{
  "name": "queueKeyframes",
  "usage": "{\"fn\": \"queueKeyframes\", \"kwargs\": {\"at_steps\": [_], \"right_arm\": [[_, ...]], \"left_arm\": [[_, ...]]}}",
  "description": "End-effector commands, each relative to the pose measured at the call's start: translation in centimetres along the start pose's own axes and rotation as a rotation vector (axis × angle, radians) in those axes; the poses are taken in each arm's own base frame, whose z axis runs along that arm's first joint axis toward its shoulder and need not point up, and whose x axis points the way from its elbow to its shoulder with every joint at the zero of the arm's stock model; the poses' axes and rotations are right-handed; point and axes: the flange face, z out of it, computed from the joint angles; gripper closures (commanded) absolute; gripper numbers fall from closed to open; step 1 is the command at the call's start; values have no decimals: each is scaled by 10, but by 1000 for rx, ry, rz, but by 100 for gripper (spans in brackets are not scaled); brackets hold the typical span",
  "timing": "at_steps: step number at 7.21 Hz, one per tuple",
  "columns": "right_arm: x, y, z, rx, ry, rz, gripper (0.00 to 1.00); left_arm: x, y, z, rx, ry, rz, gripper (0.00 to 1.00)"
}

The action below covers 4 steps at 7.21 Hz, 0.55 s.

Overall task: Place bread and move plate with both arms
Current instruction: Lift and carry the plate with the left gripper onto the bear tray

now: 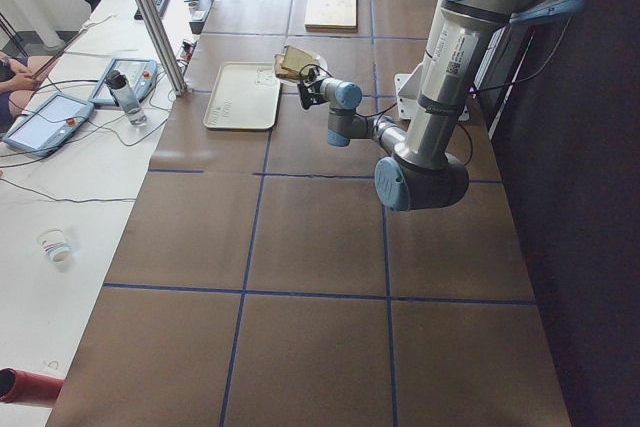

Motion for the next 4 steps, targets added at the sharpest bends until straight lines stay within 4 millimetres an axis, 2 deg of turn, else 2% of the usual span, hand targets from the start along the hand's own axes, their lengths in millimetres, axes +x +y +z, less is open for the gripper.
{"fn": "queueKeyframes", "kwargs": {"at_steps": [1, 2, 3, 4], "right_arm": [[0, 0, 0, 0, 0, 0, 0], [1, 0, 1, -1, 0, 1, 0], [1, 0, 1, -2, 0, 1, 0], [1, 0, 1, -3, -1, 3, 0]], "left_arm": [[19, -66, 66, 110, -47, -11, 99], [28, -89, 101, 138, -88, -10, 99], [32, -98, 134, 166, -133, -10, 99], [28, -101, 144, 175, -156, -12, 98]]}}
